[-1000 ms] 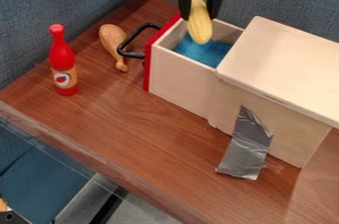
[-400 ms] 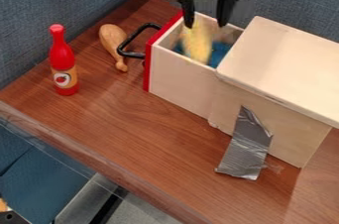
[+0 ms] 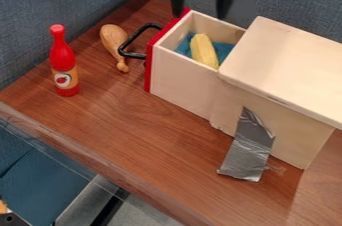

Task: Put the corn in the drawer

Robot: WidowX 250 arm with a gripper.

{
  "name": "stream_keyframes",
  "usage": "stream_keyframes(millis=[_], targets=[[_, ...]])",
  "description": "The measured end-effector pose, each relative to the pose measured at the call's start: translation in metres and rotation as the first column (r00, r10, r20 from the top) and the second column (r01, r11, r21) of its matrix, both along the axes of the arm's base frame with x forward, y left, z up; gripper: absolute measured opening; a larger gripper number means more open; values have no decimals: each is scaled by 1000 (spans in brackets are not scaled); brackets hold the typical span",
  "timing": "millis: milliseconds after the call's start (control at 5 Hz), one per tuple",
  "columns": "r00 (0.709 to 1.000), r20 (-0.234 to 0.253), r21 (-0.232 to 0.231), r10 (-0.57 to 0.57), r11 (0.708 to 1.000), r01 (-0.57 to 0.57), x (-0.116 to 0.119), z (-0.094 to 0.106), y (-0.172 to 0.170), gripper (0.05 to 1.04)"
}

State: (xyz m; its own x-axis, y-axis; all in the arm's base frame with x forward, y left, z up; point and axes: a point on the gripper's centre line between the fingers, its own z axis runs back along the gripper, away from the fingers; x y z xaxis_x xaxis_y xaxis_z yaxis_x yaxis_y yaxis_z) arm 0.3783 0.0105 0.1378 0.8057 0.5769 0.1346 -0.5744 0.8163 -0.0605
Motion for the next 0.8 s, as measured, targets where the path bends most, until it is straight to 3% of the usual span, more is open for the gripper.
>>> stream_keyframes(millis=[200,400,600,800], targets=[[1000,-22,26,7,1000,-6,-12,10,27,999],[996,-76,30,-51,998,53,-26,11,52,1000],[975,-140,10,-175,984,178,-39,1,61,1000],[932,-186,-11,-310,949,314,-47,-4,61,1000]])
